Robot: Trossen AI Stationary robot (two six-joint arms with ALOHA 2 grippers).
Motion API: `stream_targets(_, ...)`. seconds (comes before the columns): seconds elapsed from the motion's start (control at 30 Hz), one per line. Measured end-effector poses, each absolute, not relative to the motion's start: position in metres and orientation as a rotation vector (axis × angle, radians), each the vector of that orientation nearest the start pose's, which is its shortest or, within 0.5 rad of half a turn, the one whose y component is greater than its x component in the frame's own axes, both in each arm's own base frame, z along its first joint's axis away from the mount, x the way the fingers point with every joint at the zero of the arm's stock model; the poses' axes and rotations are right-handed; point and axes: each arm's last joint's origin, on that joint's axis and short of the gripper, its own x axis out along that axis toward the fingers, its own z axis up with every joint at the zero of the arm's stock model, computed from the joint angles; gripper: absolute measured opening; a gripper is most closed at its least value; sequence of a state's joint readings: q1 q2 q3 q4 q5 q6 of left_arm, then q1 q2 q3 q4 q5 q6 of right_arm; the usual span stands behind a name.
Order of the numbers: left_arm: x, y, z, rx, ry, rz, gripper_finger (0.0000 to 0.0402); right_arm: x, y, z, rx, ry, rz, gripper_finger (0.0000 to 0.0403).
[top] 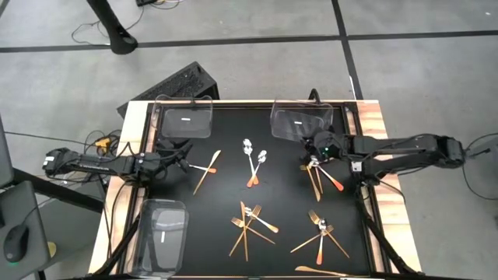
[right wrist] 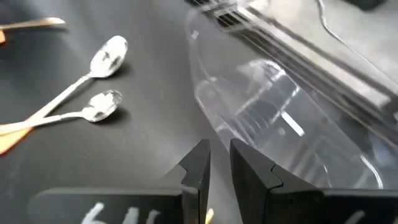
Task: Sort silverware by color (type)
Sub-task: Put the silver and orange spoon into the top right transparent bin
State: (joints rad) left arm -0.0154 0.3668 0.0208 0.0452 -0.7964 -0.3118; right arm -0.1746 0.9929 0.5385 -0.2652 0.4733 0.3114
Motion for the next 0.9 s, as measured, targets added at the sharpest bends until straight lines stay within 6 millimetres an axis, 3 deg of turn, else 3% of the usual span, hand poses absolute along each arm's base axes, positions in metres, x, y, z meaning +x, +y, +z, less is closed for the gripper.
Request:
stream_targets(0.27, 0.113, 0.021, 0.152, -0.250, 0.146, 0.716, 0.0103, 0.200, -0.051, 0.210, 0.161, 0.596, -0.731, 0.0087)
stream_targets(0.53, 0.129, 0.018, 0.162, -0.259, 0.236, 0.655, 0.0103, 0.195, -0.057, 0.216, 0.281, 0.572, -0.822, 0.0087)
stream_targets(0.77, 0.145, 0.018, 0.170, -0.200, 0.313, 0.695, 0.0103, 0.185, -0.055, 0.209, 0.333, 0.730, -0.827, 0.0097)
stream_targets(0.9, 0.151, 0.020, 0.175, -0.159, 0.313, 0.773, 0.0104, 0.175, -0.051, 0.216, 0.431, 0.904, -0.847, 0.0124)
